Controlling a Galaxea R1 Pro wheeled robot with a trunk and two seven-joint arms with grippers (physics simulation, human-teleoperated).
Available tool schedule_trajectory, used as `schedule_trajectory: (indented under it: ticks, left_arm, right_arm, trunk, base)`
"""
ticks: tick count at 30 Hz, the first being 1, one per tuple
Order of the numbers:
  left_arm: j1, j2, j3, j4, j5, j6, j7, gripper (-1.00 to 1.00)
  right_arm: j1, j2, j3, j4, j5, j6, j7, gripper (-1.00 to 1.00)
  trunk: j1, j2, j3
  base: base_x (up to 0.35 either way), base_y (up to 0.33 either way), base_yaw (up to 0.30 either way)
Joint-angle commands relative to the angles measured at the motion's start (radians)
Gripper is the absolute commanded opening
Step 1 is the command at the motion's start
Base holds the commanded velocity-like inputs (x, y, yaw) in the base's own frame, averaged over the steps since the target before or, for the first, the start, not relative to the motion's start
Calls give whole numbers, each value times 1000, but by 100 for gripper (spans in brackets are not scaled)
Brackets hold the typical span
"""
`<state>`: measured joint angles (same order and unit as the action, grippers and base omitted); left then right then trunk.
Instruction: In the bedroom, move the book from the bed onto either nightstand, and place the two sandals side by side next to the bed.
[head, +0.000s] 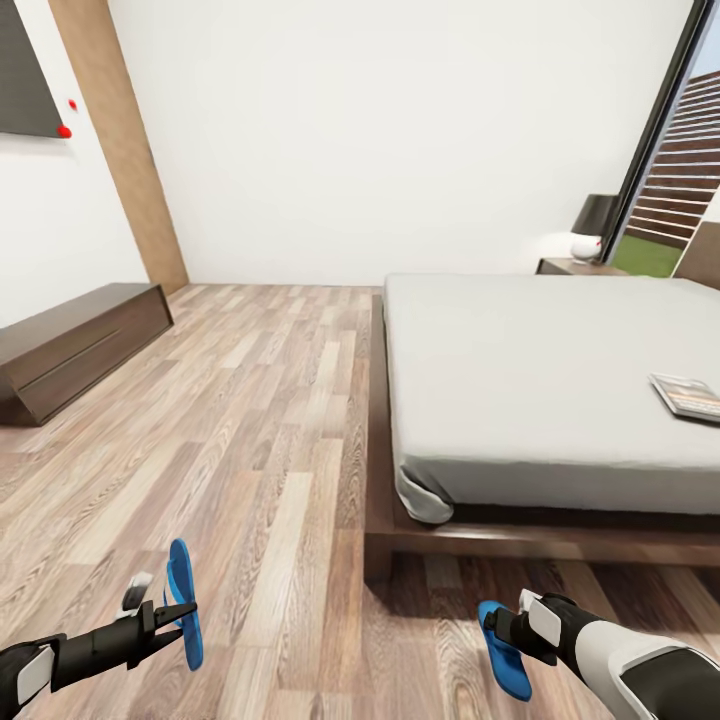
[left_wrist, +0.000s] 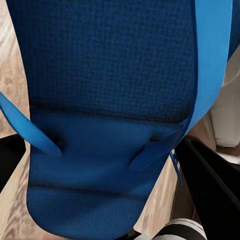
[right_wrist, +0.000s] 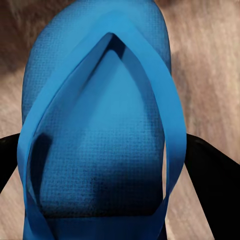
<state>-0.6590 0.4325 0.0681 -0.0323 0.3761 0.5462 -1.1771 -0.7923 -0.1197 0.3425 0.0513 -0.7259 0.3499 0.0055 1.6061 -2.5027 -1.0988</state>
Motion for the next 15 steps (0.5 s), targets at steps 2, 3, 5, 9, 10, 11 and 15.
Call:
schedule_trajectory:
  ticks: [2,3,5,9,10,11,15]
  left_arm:
    - [-1,0,7,0,-5,9,-3,-100]
    - [-1,0,7,0,-5,9,-3,-100]
    - [-1,0,7,0,-5,9,-3,-100]
    - [-1,0,7,0,-5,9,-3,-100]
    - [-1,0,7,0,-5,9,-3,-100]
    - [-1,0,7,0,-5,9,-3,-100]
    - [-1,0,7,0,-5,9,-3,-100]
  right_arm:
    - [-1,0,9,1,-11,3,0,-100]
    - [-1,0,9,1,-11,4,1,-100]
    - [-1,0,8,1,-10,4,1,-100]
    - [-1,0,7,1,-11,4,1,-100]
    - [-1,0,7,1,-11,4,1,-100]
    - [-1,0,7,1,-11,4,1,-100]
    - [-1,0,7,1,-11,4,1,-100]
  trunk:
    - [0,0,-1]
    - [0,0,-1]
    - [0,0,-1]
    - [0,0,-1]
    - [0,0,-1]
    - [0,0,-1]
    - [0,0,-1]
  base:
    - [0,-80,92]
    - [0,-80,51]
    - [0,-80,33]
    - [0,-39,10]
    - [0,-13,3]
    - [0,-9,2]
    - [0,-4,1]
